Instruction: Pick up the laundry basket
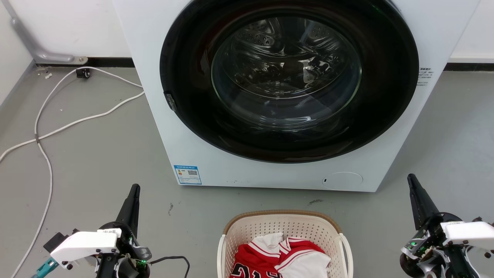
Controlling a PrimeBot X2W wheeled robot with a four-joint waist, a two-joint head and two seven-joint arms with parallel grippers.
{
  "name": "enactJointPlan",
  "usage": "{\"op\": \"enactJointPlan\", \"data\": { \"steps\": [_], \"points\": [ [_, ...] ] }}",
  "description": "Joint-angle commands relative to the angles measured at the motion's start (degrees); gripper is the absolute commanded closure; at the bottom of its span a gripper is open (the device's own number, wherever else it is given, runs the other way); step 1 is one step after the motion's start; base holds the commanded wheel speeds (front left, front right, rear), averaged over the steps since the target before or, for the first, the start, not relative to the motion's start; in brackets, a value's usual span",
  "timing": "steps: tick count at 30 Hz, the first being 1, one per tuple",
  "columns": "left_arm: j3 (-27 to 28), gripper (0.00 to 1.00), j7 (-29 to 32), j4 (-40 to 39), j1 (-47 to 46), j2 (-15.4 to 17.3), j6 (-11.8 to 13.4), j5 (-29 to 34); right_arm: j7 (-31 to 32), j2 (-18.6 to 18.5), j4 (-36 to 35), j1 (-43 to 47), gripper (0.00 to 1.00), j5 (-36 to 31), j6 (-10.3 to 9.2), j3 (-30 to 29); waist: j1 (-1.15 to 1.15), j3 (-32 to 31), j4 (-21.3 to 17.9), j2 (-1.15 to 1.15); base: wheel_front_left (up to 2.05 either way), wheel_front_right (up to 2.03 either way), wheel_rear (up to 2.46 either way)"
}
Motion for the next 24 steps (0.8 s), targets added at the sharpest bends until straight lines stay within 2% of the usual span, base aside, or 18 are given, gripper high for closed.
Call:
{"op": "enactJointPlan", "data": {
  "steps": [1, 24],
  "points": [
    [0.1, 1.0, 0.1, 0.1, -0.6, 0.0, -0.1, 0.3, 0.2, 0.1, 0.1, -0.7, 1.0, 0.1, -0.02, -0.1, 0.0, 0.0, 0.0, 0.0, 0.0, 0.0, 0.0],
    [0.4, 1.0, 0.4, 0.1, -0.6, -0.2, -0.1, 0.4, 0.2, 0.1, 0.1, -0.7, 1.0, 0.0, -0.02, -0.1, 0.0, 0.0, 0.0, 0.0, 0.0, 0.0, 0.0]
  ]
}}
